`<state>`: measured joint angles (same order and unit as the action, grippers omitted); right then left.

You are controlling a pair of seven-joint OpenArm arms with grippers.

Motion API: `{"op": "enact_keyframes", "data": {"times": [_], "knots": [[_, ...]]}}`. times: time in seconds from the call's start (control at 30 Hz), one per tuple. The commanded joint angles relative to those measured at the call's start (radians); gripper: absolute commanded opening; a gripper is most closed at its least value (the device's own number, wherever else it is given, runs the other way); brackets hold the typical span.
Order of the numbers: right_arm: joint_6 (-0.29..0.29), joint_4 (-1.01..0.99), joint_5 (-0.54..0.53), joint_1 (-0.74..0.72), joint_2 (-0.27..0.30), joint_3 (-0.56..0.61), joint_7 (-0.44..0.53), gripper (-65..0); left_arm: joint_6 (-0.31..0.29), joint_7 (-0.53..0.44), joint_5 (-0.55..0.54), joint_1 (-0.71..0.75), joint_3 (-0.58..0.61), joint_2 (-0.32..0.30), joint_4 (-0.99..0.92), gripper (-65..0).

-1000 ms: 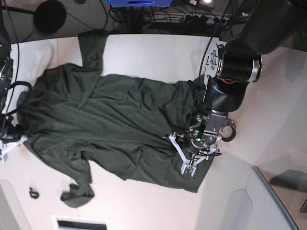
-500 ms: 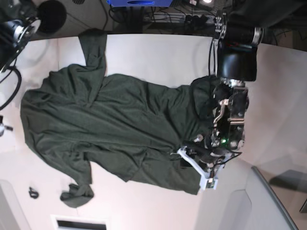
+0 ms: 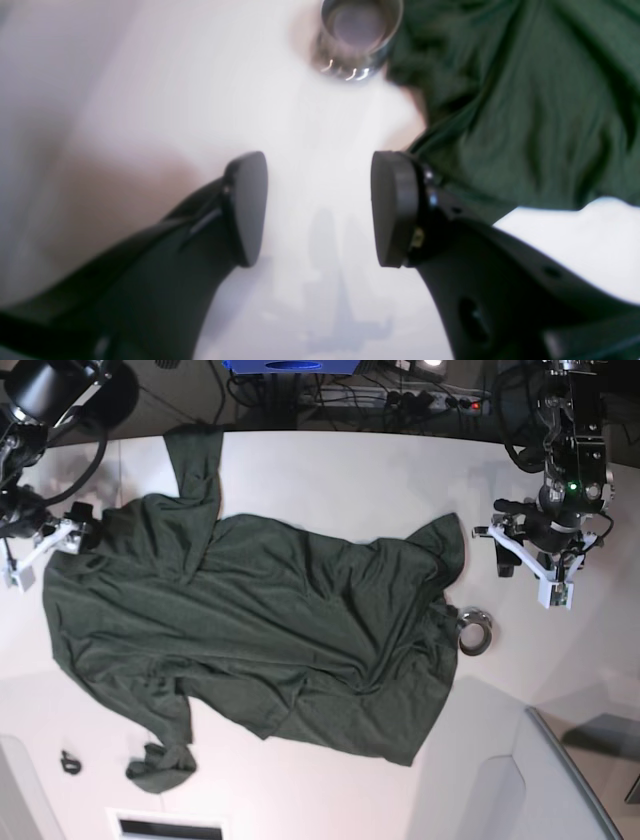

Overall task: Layout the t-shirt on the table in an organized manner, then fold the t-shirt properly
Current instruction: 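Release the shirt with the left gripper and lift it away, then move the left gripper to the shirt edge and grasp it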

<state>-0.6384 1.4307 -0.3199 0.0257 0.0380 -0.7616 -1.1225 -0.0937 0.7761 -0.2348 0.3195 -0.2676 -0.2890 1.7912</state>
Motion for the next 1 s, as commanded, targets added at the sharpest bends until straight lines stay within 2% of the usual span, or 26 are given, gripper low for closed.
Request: {"op": "enact_keyframes", "data": {"times": [0.0, 0.17, 0.23, 0.37, 0.4, 0.43, 0.5, 0.6, 0.63, 0.7, 0.83, 0.97], "knots": [[-0.005, -0.008, -0.020, -0.011, 0.006, 0.001, 0.019, -12.6, -0.016, -0.017, -0.001, 0.002, -0.034, -0.013, 0.025, -33.1], [-0.005, -0.052, -0.022, -0.013, -0.007, 0.077, 0.052, -12.6, -0.165, -0.011, 0.004, 0.008, -0.146, -0.009, 0.014, -33.1], [-0.005, -0.054, -0.022, -0.011, -0.013, 0.110, 0.057, -12.8, -0.174, -0.011, 0.007, 0.008, -0.167, 0.001, 0.014, -33.1], [-0.004, -0.095, -0.022, -0.011, -0.033, 0.121, 0.126, -13.1, -0.176, -0.010, 0.008, 0.013, -0.184, 0.010, 0.014, -33.1], [-0.004, -0.110, -0.022, -0.011, -0.033, 0.119, 0.129, -14.7, -0.176, -0.011, 0.008, 0.022, -0.184, 0.010, 0.014, -33.1], [-0.005, -0.123, -0.022, -0.008, -0.031, 0.119, 0.131, -18.3, -0.176, -0.013, 0.008, 0.027, -0.181, 0.010, 0.014, -33.1], [-0.007, -0.132, -0.022, 0.003, -0.030, 0.119, 0.131, -32.6, -0.176, -0.013, 0.008, 0.028, -0.178, 0.010, 0.014, -33.1], [-0.007, -0.097, -0.022, 0.043, -0.030, 0.123, 0.117, -62.7, -0.176, -0.013, 0.008, 0.028, -0.178, 0.010, 0.014, -33.1], [-0.007, -0.069, -0.022, 0.062, -0.030, 0.121, 0.101, -65.0, -0.176, -0.013, 0.008, 0.028, -0.178, 0.010, 0.014, -33.1], [-0.007, 0.005, -0.022, 0.110, -0.031, 0.118, 0.068, -62.1, -0.176, -0.013, 0.008, 0.028, -0.178, 0.010, 0.014, -33.1], [-0.007, 0.137, -0.022, 0.208, -0.034, 0.118, 0.058, -63.5, -0.176, -0.013, 0.005, 0.027, -0.175, 0.014, 0.014, -33.1], [0.002, 0.144, -0.022, 0.237, -0.034, 0.116, 0.058, -63.5, -0.176, -0.013, 0.008, 0.019, -0.175, 0.037, 0.014, -33.1]]}}
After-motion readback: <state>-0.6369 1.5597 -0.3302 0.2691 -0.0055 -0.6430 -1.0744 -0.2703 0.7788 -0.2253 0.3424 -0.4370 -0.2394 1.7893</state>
